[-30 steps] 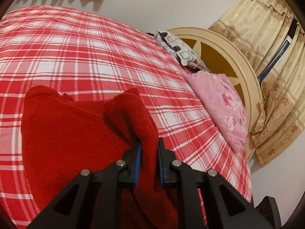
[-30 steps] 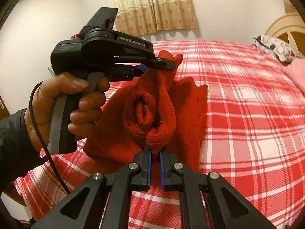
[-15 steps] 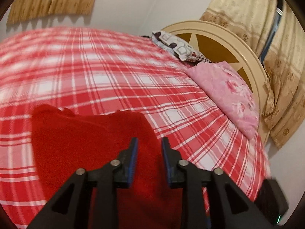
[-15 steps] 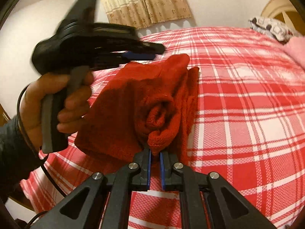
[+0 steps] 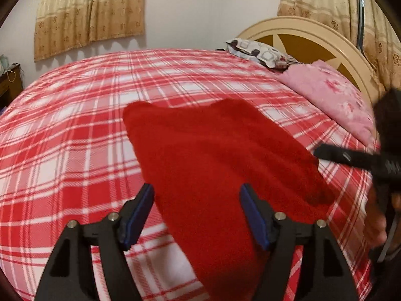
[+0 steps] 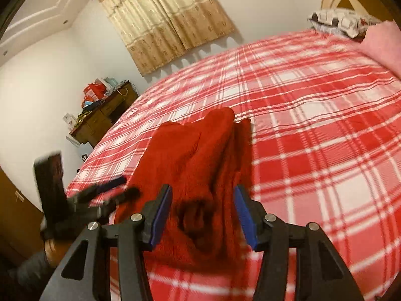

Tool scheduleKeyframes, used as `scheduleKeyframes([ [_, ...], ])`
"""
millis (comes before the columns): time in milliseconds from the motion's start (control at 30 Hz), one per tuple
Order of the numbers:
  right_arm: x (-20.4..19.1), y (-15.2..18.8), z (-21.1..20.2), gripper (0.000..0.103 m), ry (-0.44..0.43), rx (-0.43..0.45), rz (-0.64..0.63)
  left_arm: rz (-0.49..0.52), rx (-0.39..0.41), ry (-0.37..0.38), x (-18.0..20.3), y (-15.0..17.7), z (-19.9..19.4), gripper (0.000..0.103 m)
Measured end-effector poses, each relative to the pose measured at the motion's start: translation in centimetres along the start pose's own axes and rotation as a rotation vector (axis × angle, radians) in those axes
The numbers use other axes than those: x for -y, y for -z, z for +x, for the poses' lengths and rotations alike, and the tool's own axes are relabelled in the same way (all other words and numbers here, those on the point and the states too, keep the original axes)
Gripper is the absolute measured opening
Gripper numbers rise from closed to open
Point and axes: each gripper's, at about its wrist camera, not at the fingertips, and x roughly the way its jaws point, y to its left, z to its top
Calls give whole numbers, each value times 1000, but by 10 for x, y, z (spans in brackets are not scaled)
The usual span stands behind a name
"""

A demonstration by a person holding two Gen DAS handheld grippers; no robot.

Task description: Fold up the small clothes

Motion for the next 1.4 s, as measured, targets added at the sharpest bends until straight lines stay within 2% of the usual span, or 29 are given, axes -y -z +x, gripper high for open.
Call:
scheduleKeyframes([
  [33, 1, -3, 11, 51, -14, -33, 17, 3, -1, 5, 3, 2, 1, 73],
  [100, 5, -5, 29, 23, -23, -93, 47, 16, 4, -3, 11, 3, 2, 79],
  [133, 6, -4, 27, 18, -5, -84, 46, 19, 7, -6, 11, 5, 2, 80],
  [267, 20, 2, 11, 12, 32, -41, 92, 13, 4, 10, 11, 12, 2, 88],
  [400, 27, 6, 13, 13, 46, -54, 72, -13, -5, 30, 7, 17, 6, 90],
  [467, 23, -4, 10, 31, 80, -24, 67, -31, -8, 37, 4, 16, 5, 90],
  [533, 15, -17, 12, 42, 84, -11, 39, -44, -10, 44, 3, 19, 6, 90],
  [600, 9, -34, 26, 45, 90, -44, 9, -47, -11, 46, 3, 20, 5, 90],
  [767, 10, -62, 75, 45, 185, -169, -44, -43, -21, 41, 7, 20, 6, 91],
  [800, 10, -63, 81, 41, 216, -177, -60, -44, -22, 42, 6, 21, 7, 92],
  [833, 12, -64, 89, 27, 251, -195, -81, -46, -25, 42, 6, 20, 7, 93],
  [867, 15, -63, 92, 26, 259, -205, -82, -49, -28, 46, 5, 20, 8, 93],
  [1133, 31, -57, 93, 28, 248, -207, -30, -62, -45, 62, 4, 19, 12, 95],
  [1267, 44, -50, 89, 36, 214, -182, 17, -52, -56, 52, 7, 20, 14, 100],
  [1400, 49, -46, 86, 39, 171, -160, 30, -68, -74, 66, 4, 19, 17, 103],
])
